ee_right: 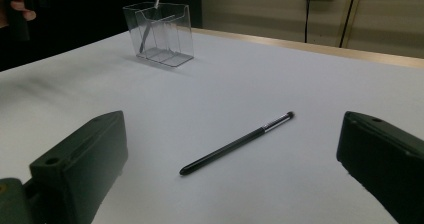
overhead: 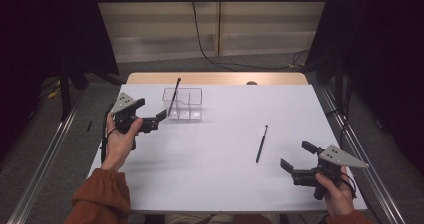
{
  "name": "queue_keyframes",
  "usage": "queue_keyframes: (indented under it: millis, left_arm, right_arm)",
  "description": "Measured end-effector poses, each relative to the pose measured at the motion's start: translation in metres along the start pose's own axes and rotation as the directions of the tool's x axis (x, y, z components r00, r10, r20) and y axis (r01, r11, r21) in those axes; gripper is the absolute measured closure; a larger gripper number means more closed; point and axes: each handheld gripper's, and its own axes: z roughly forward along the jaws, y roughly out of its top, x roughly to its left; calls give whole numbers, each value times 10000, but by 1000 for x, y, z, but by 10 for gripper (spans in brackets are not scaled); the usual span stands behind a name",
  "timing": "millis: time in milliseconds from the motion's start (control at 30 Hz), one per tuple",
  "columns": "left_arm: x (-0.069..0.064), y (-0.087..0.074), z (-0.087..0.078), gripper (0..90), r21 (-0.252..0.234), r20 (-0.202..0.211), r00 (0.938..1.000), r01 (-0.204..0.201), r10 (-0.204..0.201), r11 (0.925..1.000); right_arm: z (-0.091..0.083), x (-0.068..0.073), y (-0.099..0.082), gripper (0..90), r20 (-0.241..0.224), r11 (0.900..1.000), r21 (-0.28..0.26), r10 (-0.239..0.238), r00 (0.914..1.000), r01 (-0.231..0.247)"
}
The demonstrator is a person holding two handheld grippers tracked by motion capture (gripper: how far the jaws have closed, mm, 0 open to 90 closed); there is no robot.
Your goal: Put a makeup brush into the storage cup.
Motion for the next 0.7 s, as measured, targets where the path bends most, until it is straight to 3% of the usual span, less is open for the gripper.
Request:
queue_keyframes:
  millis: [133, 300, 433, 600, 700]
  left_arm:
    - [-5, -5, -7, 35, 125, -239, 9997, 68, -65, 9999]
    - [-12, -11, -18, 37, 156, -123, 9999, 84, -82, 9998]
    - [-19, -15, -27, 46, 275, -372, 9992, 188, -178, 9994]
    - [-26, -21, -39, 45, 124, -285, 9995, 109, -105, 9999]
    - [-27, -26, -46, 43, -14, -249, 9992, 298, -299, 9996]
  right_arm:
    - [0, 0, 0, 0, -8, 10000, 4, -19, 10000, 19]
    - [0, 0, 0, 0, -17, 10000, -18, -33, 10000, 33]
    - [0, 0, 0, 0, 22, 10000, -34, -3, 10000, 4]
    - [1, 0, 0, 0, 16, 10000, -19, -6, 10000, 6]
    - [0, 1, 0, 0, -1, 10000, -27, -5, 10000, 5]
